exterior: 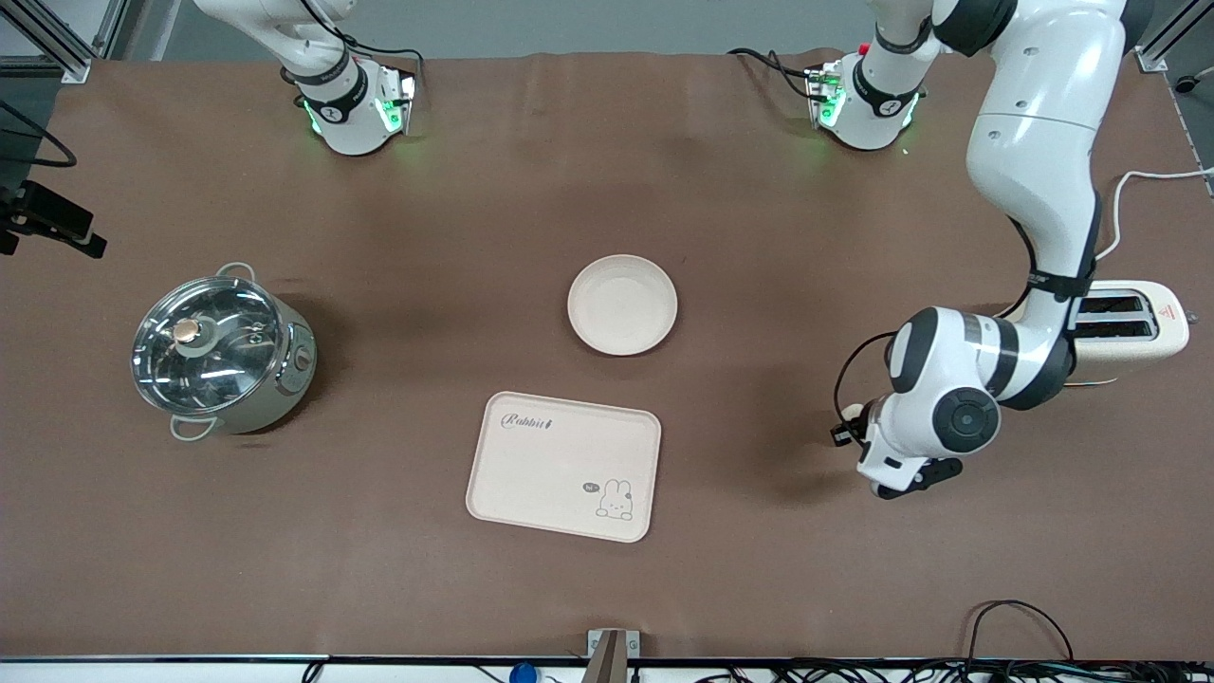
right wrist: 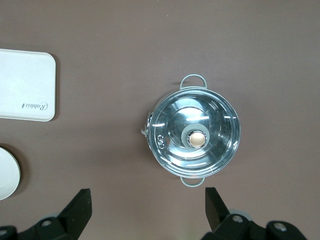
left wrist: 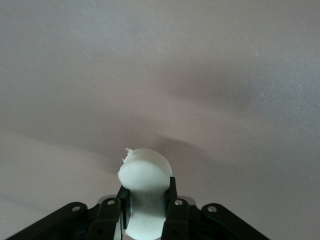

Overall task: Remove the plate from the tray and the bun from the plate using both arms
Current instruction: 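Lower the bun onto the table and open the left gripper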

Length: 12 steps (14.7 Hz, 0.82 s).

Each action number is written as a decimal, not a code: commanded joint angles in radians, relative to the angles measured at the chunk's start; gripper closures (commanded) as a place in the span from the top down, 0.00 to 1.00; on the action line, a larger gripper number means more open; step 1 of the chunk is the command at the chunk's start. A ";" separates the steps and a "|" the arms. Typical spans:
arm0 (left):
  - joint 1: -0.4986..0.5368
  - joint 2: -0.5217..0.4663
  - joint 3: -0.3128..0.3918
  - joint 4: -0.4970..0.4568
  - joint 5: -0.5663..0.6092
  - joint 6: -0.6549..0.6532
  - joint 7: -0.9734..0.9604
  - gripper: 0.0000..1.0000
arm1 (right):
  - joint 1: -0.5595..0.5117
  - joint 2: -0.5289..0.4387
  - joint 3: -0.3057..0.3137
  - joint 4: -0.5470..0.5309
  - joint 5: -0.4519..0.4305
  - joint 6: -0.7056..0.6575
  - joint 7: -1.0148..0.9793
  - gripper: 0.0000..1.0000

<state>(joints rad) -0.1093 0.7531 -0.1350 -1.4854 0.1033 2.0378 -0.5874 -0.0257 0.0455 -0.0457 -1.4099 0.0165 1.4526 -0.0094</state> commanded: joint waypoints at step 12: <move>-0.009 -0.056 0.002 0.028 -0.007 -0.008 -0.009 1.00 | 0.009 0.002 0.000 0.011 -0.015 -0.012 0.032 1.00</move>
<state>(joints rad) -0.1137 0.7639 -0.1361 -1.4528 0.1032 2.0463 -0.5906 -0.0224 0.0455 -0.0455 -1.4099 0.0161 1.4509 -0.0057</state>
